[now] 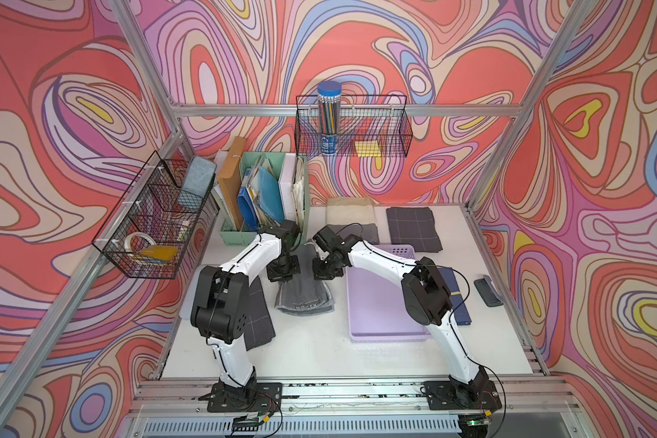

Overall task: Put the folded pillowcase in the basket
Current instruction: Pick up the pillowcase from the center of the board, then place the pillowcase in the basket.

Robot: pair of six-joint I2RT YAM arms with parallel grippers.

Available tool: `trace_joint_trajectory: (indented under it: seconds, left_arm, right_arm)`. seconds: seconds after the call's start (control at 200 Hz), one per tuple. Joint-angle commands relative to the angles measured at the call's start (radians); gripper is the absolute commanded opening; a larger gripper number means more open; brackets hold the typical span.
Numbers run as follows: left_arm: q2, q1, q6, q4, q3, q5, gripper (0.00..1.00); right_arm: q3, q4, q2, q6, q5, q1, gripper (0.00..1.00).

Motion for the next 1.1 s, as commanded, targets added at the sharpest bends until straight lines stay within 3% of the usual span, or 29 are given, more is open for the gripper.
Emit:
trace_joint_trajectory:
  seconds: [0.0, 0.23, 0.391, 0.571, 0.771, 0.906, 1.096]
  left_arm:
    - [-0.074, -0.028, 0.006, -0.089, 0.066, -0.032, 0.00]
    - [-0.115, -0.079, 0.000, -0.153, 0.159, -0.041, 0.00]
    - [-0.113, -0.149, -0.022, -0.184, 0.247, -0.028, 0.00]
    - [-0.070, -0.317, -0.086, -0.149, 0.334, 0.027, 0.00]
    - [0.046, -0.504, -0.165, -0.063, 0.385, 0.076, 0.00]
    - [0.121, -0.548, -0.184, -0.034, 0.403, 0.093, 0.00]
    - [0.180, -0.556, -0.163, -0.024, 0.404, 0.062, 0.00]
  right_arm:
    - [0.035, -0.027, -0.098, -0.016, 0.043, 0.005, 0.00]
    - [0.005, -0.074, -0.220, -0.019, 0.139, 0.005, 0.00]
    - [-0.105, -0.124, -0.369, -0.008, 0.242, -0.013, 0.00]
    - [-0.363, -0.151, -0.630, 0.017, 0.341, -0.060, 0.00]
    - [-0.576, -0.198, -0.838, 0.023, 0.367, -0.177, 0.00]
    - [-0.673, -0.224, -0.901, 0.018, 0.362, -0.250, 0.00]
    - [-0.794, -0.174, -0.908, 0.032, 0.348, -0.264, 0.00]
